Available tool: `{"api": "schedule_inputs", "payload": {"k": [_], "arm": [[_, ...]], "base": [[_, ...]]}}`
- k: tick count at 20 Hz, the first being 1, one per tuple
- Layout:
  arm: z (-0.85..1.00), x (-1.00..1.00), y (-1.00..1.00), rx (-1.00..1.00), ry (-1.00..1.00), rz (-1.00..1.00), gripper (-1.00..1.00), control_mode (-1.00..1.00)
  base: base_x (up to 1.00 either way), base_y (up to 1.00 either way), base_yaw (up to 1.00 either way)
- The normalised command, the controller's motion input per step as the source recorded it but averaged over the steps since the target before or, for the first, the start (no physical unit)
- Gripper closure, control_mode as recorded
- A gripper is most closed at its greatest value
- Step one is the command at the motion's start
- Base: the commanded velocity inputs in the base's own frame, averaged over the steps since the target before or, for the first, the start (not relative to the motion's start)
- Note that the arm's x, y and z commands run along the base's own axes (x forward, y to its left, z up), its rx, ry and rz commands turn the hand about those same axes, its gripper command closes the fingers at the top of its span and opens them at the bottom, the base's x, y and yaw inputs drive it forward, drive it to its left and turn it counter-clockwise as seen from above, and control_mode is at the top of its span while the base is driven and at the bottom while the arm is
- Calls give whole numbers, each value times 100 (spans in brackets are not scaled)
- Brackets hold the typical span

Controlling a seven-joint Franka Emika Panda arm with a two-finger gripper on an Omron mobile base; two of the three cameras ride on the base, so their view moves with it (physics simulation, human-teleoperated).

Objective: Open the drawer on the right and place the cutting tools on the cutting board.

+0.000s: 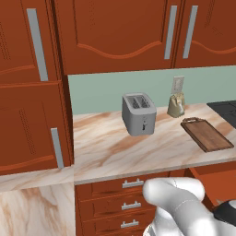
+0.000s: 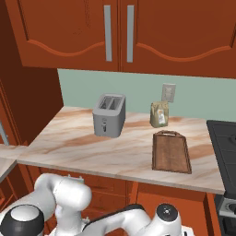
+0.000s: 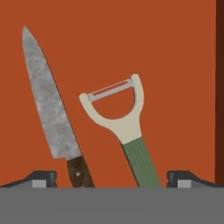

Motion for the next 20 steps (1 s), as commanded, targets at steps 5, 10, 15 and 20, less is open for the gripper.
{"api": "schedule_inputs", "payload": {"k": [5,10,15,20], "arm": [[-24,6,-27,0,0,0,-100,-100],[-25,4,-29,0,0,0,-100,-100],[-28,3,-23,0,1,0,-100,-100],[-33,0,-15,-2,4,0,-100,-100]], "base": [[0,0,0],[0,0,0],[0,0,0],[0,0,0]]}}
